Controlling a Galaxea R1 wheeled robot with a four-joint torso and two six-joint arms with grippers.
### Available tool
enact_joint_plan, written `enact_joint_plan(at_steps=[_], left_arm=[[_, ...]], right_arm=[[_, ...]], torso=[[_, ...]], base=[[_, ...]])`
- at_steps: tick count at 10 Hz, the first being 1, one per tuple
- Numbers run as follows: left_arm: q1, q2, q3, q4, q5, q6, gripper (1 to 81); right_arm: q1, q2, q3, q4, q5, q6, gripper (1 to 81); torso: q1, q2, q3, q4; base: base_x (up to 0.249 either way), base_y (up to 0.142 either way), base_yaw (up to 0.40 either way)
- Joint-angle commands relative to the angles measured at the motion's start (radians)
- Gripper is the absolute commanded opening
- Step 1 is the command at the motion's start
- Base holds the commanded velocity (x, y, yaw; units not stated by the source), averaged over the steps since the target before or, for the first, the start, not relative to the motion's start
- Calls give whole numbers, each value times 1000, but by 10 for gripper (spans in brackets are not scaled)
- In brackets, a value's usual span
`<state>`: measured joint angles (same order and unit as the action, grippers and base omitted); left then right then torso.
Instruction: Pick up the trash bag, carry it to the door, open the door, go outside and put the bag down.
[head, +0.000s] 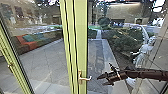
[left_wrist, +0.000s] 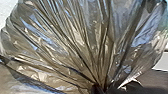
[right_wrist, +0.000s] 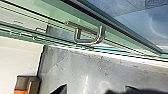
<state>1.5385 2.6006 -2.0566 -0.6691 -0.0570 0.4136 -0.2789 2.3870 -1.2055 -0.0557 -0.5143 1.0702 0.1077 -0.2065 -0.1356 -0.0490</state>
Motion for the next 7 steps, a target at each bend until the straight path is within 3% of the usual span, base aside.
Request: enact_joint_plan(at_steps=[1, 2, 4, 5, 6, 7], left_arm=[[-39, -20, 16, -9, 86, -6, 10], [-42, -19, 15, -9, 85, -6, 10], [-39, -16, 13, -7, 86, -6, 10], [-39, -14, 10, -7, 86, -6, 10], [-39, -14, 10, -9, 86, -6, 10], [-39, -13, 10, -9, 86, -6, 10]], right_arm=[[128, -4, -14, 5, 112, 1, 811], [115, -1, -15, 4, 137, -3, 811], [141, 20, -64, 16, 114, 7, 811], [164, 46, -84, 20, 65, 7, 811], [190, 102, -136, 20, -96, 8, 811], [210, 132, -172, 24, -153, 20, 811]], torso=[[0, 0, 0, 0], [0, 0, 0, 0], [0, 0, 0, 0], [0, 0, 0, 0], [0, 0, 0, 0], [0, 0, 0, 0]], base=[[0, 0, 0], [0, 0, 0], [0, 0, 0], [0, 0, 0], [0, 0, 0], [0, 0, 0]])
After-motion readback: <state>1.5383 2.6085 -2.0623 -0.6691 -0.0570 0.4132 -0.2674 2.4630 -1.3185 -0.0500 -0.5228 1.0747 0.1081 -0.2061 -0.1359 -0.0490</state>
